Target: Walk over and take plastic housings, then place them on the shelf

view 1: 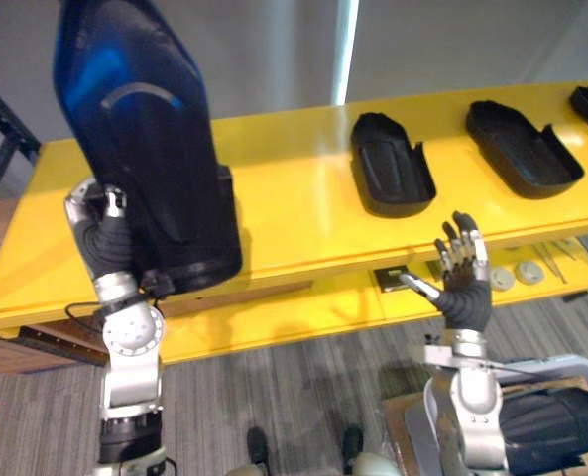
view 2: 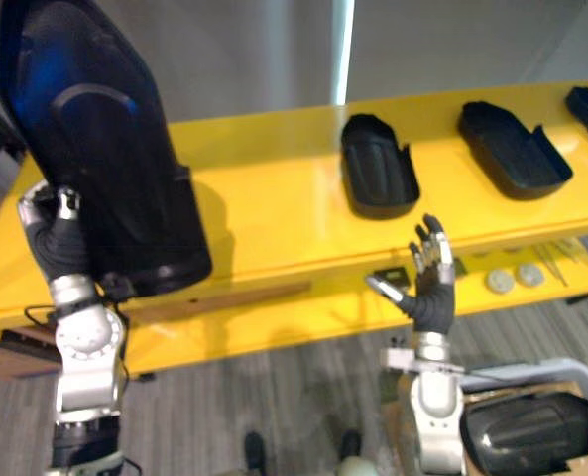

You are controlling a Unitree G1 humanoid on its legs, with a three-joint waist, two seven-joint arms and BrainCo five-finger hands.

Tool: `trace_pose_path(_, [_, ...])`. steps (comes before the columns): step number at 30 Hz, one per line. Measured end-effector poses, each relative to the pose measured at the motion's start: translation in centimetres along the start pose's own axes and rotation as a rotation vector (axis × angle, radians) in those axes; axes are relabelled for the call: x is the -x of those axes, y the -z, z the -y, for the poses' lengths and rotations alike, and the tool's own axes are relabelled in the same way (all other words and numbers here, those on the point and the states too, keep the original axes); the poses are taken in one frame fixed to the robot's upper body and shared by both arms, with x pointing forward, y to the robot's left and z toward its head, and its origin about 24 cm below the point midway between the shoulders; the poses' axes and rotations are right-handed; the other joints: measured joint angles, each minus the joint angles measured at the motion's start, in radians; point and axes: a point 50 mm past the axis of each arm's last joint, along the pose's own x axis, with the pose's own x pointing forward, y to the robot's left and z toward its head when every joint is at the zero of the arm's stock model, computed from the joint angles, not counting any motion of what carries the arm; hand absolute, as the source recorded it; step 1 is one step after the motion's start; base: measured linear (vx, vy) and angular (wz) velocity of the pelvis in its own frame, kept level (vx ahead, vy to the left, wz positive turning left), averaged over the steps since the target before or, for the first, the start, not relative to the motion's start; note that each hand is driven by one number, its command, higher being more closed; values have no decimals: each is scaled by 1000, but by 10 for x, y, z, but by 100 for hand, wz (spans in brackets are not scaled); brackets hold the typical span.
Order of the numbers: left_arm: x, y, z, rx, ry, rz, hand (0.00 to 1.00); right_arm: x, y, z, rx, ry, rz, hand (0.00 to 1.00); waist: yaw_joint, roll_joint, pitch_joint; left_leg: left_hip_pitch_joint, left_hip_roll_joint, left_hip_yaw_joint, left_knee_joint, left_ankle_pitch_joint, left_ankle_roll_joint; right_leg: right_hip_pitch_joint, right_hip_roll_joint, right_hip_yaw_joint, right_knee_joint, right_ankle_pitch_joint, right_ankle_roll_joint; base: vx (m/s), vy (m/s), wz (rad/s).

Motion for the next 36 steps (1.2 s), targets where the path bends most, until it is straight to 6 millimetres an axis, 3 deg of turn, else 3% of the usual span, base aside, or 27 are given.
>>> trace_pose_path(11, [4, 14, 5, -1, 9, -87, 100, 9, 6, -8, -23, -33, -44, 0, -16, 8, -56, 3, 4, -8, -3, 0, 0, 4, 0, 1, -4, 10, -9, 10, -4, 0])
trace_pose_path(16, [-6, 44, 13, 27, 32, -240, 100, 10, 8, -18, -47, -78, -64, 0, -17, 9, -57, 1, 7, 10, -5, -3, -5, 2, 8, 25, -30, 22, -10, -85, 5, -11])
trace_pose_path(19, [-32, 58, 20, 14, 65, -310, 100, 13, 11, -23, -64, -98, -86, 0, -24, 9, -57, 0, 10, 16, -5, -1, -9, -2, 12, 34, -35, 27, -10, -54, 3, -11])
trace_pose_path(24, [-99, 46, 46, -24, 201, -319, 100, 12, 10, -37, -113, -184, -89, 0, -23, 7, -58, -41, 21, 18, -5, 19, -16, -48, 17, 47, -34, 48, -13, 19, -10, -4])
trace_pose_path(30, [-120, 45, 75, -79, 337, -426, 100, 3, 5, -62, -188, -297, -55, 0, -54, 2, -54, -51, 14, 13, 1, 25, -13, -60, 16, 55, -32, 57, -16, 74, 5, -1])
trace_pose_path(36, [-152, 9, 83, -71, 372, -378, 100, 0, -1, -85, -254, -405, -30, 0, -57, -23, 41, -53, 17, 16, 2, 26, -12, -88, 19, 68, 14, 47, -29, -4, 3, -4])
